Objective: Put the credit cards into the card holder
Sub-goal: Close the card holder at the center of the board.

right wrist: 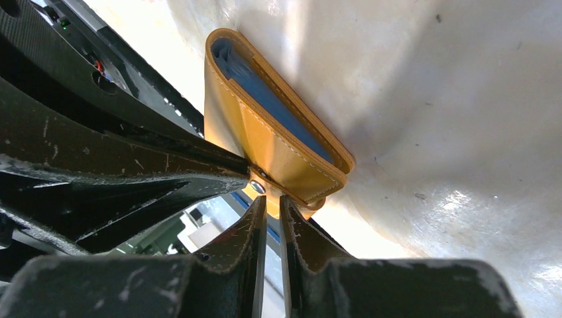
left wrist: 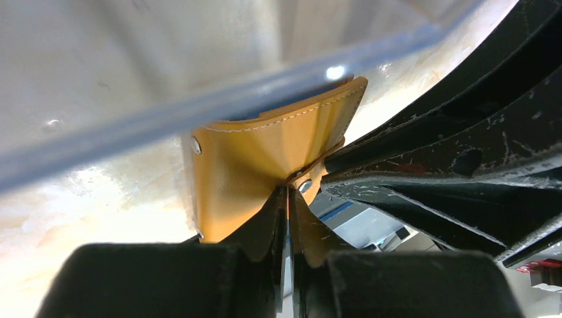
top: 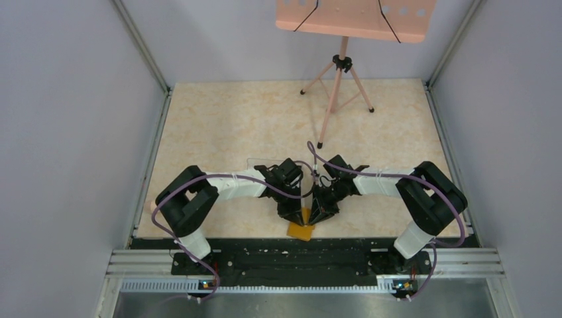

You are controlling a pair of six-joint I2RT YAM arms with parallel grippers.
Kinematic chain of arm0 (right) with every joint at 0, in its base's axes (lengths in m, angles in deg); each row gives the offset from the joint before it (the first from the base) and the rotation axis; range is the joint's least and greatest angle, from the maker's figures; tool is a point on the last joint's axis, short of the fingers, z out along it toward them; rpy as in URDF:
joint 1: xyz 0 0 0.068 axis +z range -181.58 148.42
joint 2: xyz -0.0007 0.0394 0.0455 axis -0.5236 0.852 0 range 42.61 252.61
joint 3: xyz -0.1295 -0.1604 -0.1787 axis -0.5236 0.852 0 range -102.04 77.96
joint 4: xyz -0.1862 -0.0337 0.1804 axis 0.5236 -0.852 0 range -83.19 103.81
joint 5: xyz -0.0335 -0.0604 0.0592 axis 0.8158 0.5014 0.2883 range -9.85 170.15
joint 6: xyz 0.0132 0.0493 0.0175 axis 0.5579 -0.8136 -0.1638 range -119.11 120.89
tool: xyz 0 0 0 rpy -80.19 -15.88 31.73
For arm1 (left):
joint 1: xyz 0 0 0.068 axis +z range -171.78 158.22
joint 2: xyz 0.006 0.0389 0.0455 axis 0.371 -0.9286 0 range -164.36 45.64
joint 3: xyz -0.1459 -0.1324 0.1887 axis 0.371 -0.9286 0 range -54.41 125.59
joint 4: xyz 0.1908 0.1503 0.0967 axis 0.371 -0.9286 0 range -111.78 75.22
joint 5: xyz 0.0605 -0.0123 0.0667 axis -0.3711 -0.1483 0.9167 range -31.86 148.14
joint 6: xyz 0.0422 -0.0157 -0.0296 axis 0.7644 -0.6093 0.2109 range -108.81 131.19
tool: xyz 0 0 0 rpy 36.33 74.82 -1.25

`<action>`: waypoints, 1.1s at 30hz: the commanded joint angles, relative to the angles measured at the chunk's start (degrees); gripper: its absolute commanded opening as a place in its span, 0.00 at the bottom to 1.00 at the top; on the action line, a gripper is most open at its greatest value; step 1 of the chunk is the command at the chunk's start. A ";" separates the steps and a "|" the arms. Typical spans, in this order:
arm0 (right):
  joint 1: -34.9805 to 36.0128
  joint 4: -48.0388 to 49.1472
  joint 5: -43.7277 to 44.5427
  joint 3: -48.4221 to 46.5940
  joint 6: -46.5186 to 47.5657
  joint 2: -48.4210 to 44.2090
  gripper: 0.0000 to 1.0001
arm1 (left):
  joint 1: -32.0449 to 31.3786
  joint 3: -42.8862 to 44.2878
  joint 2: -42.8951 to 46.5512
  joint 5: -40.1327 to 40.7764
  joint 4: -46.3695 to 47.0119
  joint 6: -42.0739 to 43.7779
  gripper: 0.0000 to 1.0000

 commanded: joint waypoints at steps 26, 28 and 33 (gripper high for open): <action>0.68 0.29 2.58 -0.93 0.99 -1.19 0.13 | -0.11 2.37 -1.56 -1.30 1.40 0.39 0.02; 0.63 0.33 2.60 -0.95 0.82 -1.35 0.13 | -0.14 3.20 -1.17 0.01 -0.26 0.64 0.00; 0.64 0.34 2.71 -1.26 0.66 -1.78 0.13 | -0.17 5.04 -0.54 2.31 -3.43 2.12 0.00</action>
